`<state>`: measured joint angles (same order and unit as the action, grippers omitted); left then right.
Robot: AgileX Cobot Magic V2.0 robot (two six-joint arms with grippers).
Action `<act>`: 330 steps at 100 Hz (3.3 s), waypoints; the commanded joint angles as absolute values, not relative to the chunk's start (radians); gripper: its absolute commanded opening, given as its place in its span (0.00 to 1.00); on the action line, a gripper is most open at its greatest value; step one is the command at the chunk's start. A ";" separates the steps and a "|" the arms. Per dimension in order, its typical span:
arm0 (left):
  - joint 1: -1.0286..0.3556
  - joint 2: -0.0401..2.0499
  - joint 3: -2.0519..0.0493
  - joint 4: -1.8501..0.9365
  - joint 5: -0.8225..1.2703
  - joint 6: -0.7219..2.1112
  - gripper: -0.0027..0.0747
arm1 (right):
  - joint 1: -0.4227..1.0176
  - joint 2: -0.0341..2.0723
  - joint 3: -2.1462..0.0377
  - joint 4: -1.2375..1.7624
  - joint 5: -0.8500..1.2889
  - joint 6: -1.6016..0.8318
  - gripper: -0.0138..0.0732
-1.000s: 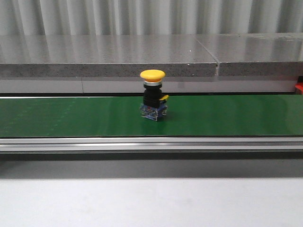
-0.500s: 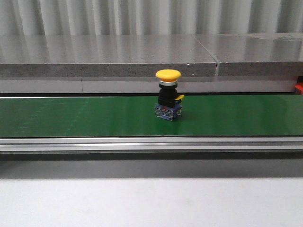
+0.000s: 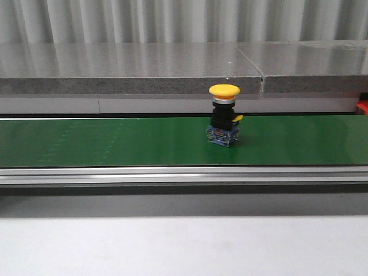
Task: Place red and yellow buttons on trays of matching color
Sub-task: 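Carry the red button into the red tray and open the right gripper, then lower the right gripper onto the yellow button on the belt and grasp it, then carry the yellow button into the yellow tray and open the right gripper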
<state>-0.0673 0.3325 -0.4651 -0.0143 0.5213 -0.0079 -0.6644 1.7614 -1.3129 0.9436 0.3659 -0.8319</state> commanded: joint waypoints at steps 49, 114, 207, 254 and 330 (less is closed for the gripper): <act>-0.075 0.340 -0.494 -0.026 0.449 -0.009 0.01 | -0.379 1.277 -1.073 0.954 0.479 -0.993 0.92; -0.075 0.340 -0.494 -0.026 0.449 -0.009 0.01 | -0.157 1.146 -0.845 0.830 0.716 -1.133 0.92; -0.075 0.340 -0.494 -0.026 0.449 -0.009 0.01 | 0.082 1.472 -0.846 0.904 0.341 -1.133 0.92; -0.075 0.340 -0.494 -0.026 0.449 -0.009 0.01 | 0.082 1.486 -0.846 0.961 0.291 -1.133 0.40; -0.075 0.340 -0.494 -0.026 0.449 -0.009 0.01 | -0.482 1.270 -0.845 0.991 0.213 -0.878 0.39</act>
<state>-0.0673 0.3325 -0.4651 -0.0143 0.5213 -0.0079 -0.3795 1.3074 -0.8211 0.9490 0.2617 -0.9292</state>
